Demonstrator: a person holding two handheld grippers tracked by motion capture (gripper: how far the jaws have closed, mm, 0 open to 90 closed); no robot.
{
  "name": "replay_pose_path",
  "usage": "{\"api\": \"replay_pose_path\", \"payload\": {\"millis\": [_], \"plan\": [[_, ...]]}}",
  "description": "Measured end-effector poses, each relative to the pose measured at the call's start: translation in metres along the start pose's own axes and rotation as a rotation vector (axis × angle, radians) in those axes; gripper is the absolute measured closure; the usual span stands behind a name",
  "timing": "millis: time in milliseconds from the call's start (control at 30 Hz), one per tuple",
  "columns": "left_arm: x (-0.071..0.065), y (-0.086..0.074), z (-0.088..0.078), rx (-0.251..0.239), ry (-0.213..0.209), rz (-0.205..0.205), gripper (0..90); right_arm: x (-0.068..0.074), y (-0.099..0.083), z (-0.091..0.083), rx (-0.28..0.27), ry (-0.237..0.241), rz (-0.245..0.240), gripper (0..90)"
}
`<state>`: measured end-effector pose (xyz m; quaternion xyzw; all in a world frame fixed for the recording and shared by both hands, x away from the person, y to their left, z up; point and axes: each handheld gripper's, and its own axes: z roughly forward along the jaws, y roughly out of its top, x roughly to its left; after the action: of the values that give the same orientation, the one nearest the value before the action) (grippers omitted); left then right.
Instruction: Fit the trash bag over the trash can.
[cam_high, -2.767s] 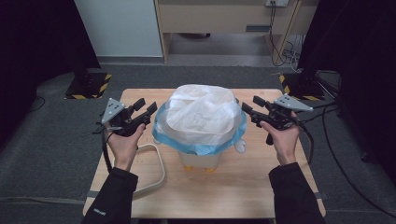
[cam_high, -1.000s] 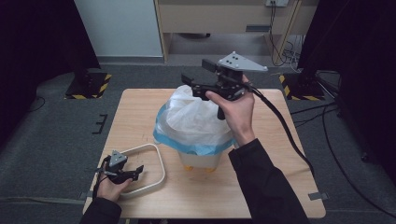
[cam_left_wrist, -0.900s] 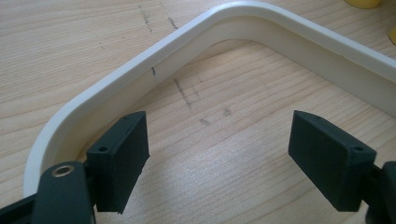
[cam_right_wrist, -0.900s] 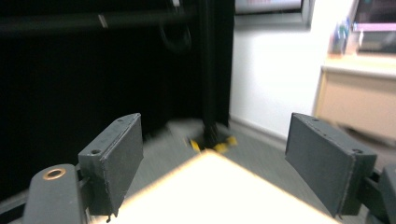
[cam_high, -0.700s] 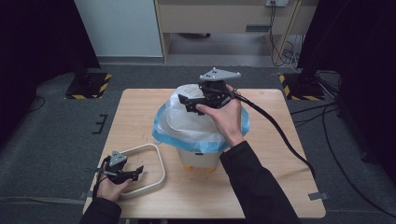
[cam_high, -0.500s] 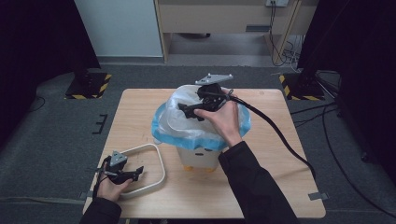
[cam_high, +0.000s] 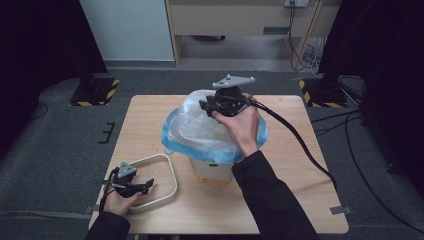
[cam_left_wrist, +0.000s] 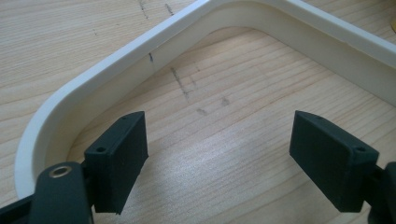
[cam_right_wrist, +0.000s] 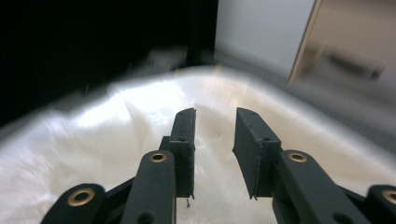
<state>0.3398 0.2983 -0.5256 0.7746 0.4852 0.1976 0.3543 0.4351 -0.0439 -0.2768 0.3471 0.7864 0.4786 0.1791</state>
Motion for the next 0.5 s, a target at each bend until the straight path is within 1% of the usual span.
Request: {"api": "replay_pose_path", "payload": {"millis": [33, 67, 133, 167, 200, 267, 300, 367, 400, 467, 500], "plan": [[0.0, 0.0, 0.0, 0.0, -0.001, 0.0, 18.4, 0.0, -0.002, 0.005, 0.044, -0.002, 0.005, 64.1], [0.0, 0.0, 0.0, 0.0, -0.003, 0.0, 18.4, 0.001, -0.003, 0.009, 0.092, -0.008, 0.012, 56.5], [0.0, 0.0, 0.0, 0.001, -0.001, 0.006, 18.4, 0.0, -0.007, 0.02, 0.182, 0.0, 0.016, 36.9], [0.0, 0.0, 0.0, 0.001, -0.001, 0.007, 18.4, 0.001, -0.009, 0.025, 0.224, 0.014, 0.023, 26.7], [0.0, 0.0, 0.0, 0.002, -0.001, 0.008, 18.4, 0.001, -0.011, 0.029, 0.265, 0.032, 0.018, 20.7], [0.0, 0.0, 0.0, 0.003, -0.002, 0.007, 18.4, 0.003, -0.014, 0.035, 0.309, 0.057, 0.003, 17.9], [0.0, 0.0, 0.0, 0.003, -0.002, 0.006, 18.4, 0.003, -0.015, 0.036, 0.32, 0.065, 0.002, 17.6], [0.0, 0.0, 0.0, 0.002, -0.004, 0.008, 18.4, 0.004, -0.015, 0.037, 0.316, 0.061, -0.002, 16.9], [0.0, 0.0, -0.001, 0.003, -0.005, 0.008, 18.4, 0.004, -0.015, 0.036, 0.306, 0.064, 0.0, 17.0], [0.0, 0.0, -0.001, -0.006, -0.008, 0.0, 18.5, 0.004, -0.013, 0.032, 0.261, 0.062, -0.01, 17.1], [0.0, 0.0, -0.001, -0.01, -0.01, -0.007, 18.5, 0.004, -0.012, 0.029, 0.233, 0.063, 0.0, 17.5]]}}
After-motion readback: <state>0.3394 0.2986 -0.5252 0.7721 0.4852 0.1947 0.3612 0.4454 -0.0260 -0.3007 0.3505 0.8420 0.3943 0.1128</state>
